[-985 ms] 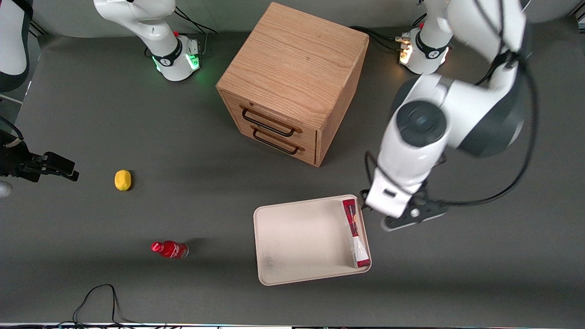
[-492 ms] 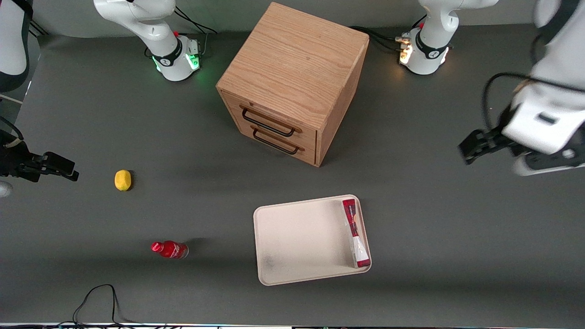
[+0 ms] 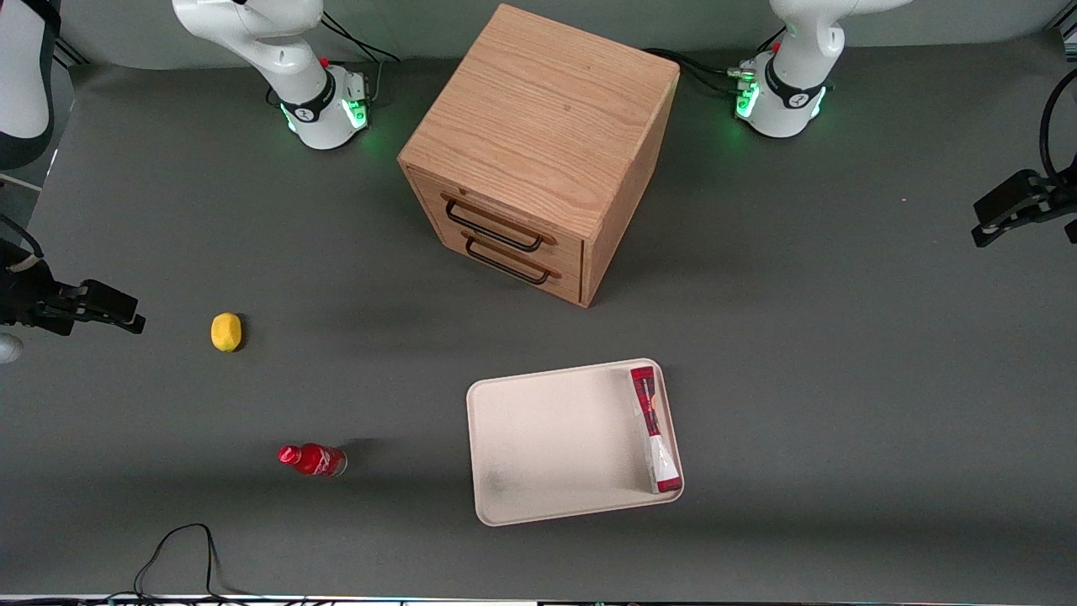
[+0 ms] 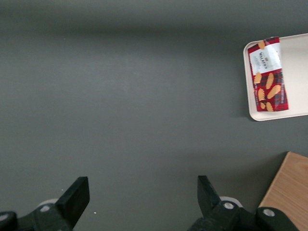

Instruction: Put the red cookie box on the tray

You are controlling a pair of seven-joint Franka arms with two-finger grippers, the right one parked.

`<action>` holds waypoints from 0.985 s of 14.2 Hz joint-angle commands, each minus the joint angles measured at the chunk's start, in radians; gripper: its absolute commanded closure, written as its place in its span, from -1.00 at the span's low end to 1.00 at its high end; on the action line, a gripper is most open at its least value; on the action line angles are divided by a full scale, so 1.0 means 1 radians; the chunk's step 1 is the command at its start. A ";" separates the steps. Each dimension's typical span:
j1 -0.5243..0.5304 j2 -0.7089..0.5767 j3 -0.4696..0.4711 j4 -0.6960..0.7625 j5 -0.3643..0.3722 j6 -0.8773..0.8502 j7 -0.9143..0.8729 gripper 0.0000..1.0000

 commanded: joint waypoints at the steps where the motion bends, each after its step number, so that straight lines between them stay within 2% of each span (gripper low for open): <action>1: -0.008 -0.091 0.012 -0.143 -0.008 0.087 0.019 -1.00; 7: -0.021 -0.083 0.015 -0.143 -0.020 0.056 0.007 -1.00; 10: -0.080 -0.079 0.090 -0.138 -0.031 0.052 0.011 -1.00; 14: -0.066 -0.079 0.063 -0.140 -0.026 0.020 0.010 -1.00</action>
